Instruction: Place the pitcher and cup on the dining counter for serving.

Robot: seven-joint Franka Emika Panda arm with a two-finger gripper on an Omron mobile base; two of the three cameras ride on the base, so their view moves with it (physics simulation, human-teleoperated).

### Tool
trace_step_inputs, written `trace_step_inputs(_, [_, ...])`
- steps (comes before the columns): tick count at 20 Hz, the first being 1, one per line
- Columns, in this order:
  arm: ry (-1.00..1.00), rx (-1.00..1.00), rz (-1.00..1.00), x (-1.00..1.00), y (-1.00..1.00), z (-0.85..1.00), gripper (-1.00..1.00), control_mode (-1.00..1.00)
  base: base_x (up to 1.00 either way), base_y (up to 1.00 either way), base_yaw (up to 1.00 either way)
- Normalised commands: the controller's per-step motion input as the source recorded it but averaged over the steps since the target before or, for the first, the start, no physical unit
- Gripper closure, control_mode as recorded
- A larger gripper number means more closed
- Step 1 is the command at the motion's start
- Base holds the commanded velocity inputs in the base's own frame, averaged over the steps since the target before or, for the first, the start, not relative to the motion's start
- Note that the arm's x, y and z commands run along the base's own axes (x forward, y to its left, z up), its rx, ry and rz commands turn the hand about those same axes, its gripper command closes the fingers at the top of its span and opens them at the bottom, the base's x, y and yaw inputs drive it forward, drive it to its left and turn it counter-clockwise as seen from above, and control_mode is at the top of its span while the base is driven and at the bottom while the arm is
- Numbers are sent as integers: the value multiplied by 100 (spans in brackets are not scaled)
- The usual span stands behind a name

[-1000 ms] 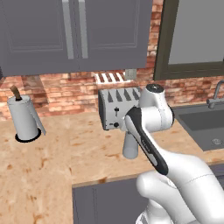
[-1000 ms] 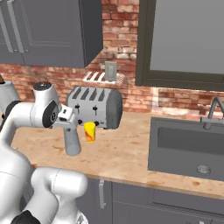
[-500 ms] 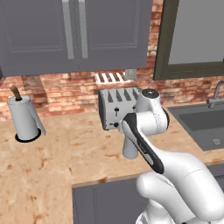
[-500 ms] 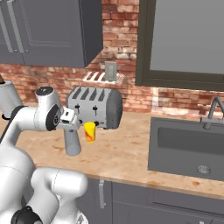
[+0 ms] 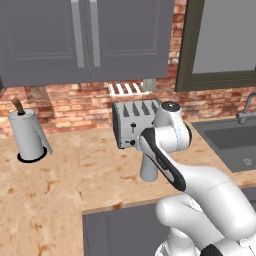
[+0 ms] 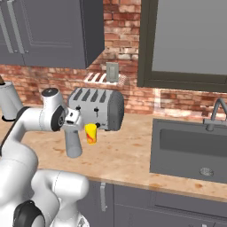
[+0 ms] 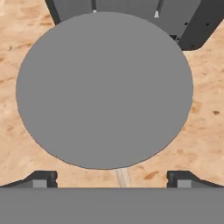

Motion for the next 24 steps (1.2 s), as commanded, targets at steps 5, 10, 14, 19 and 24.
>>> trace_step_inputs(5, [6,0,7,0,-17,-21,-100,-100,0,0,0])
trace_step_inputs(10, [3,0,5,3,-1,-24,-100,-100,0,0,0])
trace_step_inputs(14, [0,0,4,19,0,-25,-100,-100,0,0,0])
trace_step_inputs(19, [0,0,4,14,0,-23,-100,-100,0,0,0])
trace_step_inputs(24, [0,0,4,9,0,-28,100,-100,0,0,0])
